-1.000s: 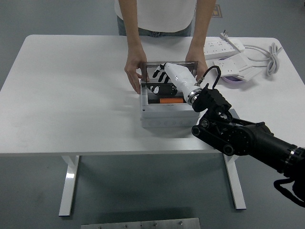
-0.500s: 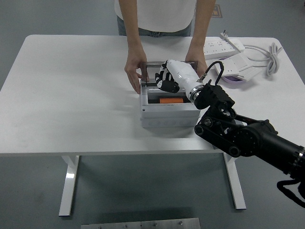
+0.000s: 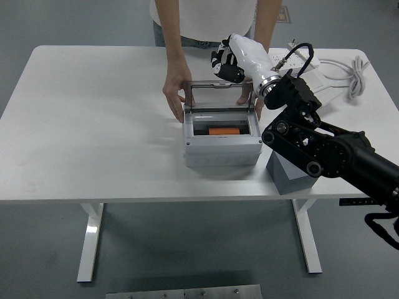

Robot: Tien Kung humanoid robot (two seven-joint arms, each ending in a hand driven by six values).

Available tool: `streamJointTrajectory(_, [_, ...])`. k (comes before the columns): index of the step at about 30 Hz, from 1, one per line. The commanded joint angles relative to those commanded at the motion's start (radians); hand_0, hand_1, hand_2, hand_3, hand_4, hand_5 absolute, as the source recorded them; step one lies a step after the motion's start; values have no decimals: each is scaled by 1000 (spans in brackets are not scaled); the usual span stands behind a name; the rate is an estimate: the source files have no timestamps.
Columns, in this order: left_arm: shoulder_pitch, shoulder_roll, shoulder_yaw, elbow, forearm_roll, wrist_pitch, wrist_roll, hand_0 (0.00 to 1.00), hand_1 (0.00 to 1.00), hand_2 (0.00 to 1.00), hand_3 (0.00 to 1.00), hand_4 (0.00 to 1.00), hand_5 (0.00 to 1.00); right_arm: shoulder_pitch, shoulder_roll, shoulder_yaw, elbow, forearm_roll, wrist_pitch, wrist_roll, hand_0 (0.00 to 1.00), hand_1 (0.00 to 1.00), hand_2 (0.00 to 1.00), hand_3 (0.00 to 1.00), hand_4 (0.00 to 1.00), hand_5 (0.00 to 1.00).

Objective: Fetch the battery,place it into the box,close the lid of the box

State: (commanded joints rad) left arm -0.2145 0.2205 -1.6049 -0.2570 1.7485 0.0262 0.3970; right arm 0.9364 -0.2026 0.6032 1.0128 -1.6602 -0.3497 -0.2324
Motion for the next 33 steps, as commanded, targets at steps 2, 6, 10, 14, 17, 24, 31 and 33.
streamJointTrajectory(2, [-1,1,-2,0,3,-1,0,583,690,598,579,574,2,10,5,-1,-17,1,10,5,87,204,216,253,119,44])
streamJointTrajectory(6, [-6,4,-5,0,9,-2,0,583,690,598,579,572,2,21,17,-12,-52,8,34,9,163,258,325,433,630,236])
streamJointTrajectory(10, [-10,6,-8,-1,12,-2,1,583,690,598,579,572,2,23,27,-26,-84,18,41,16,163,258,325,433,630,236])
streamJointTrajectory(14, [-8,5,-9,-1,12,-1,2,583,690,598,579,572,2,22,32,-33,-104,24,44,16,618,542,590,615,820,662])
streamJointTrajectory(17, [-7,4,-9,-2,11,-1,3,583,690,598,579,572,2,21,34,-35,-112,26,44,18,618,542,590,615,820,662])
streamJointTrajectory(24, [-2,4,-7,-4,5,0,7,584,690,597,578,571,2,15,40,-50,-130,40,43,19,864,717,714,741,974,884])
streamJointTrajectory(31, [-1,6,-5,-4,3,0,9,584,690,597,578,571,2,5,47,-73,-150,58,36,29,870,722,718,745,986,911])
streamJointTrajectory(33, [-2,6,-4,-4,2,0,7,584,690,597,578,571,2,0,48,-80,-153,61,35,30,870,722,718,745,986,911])
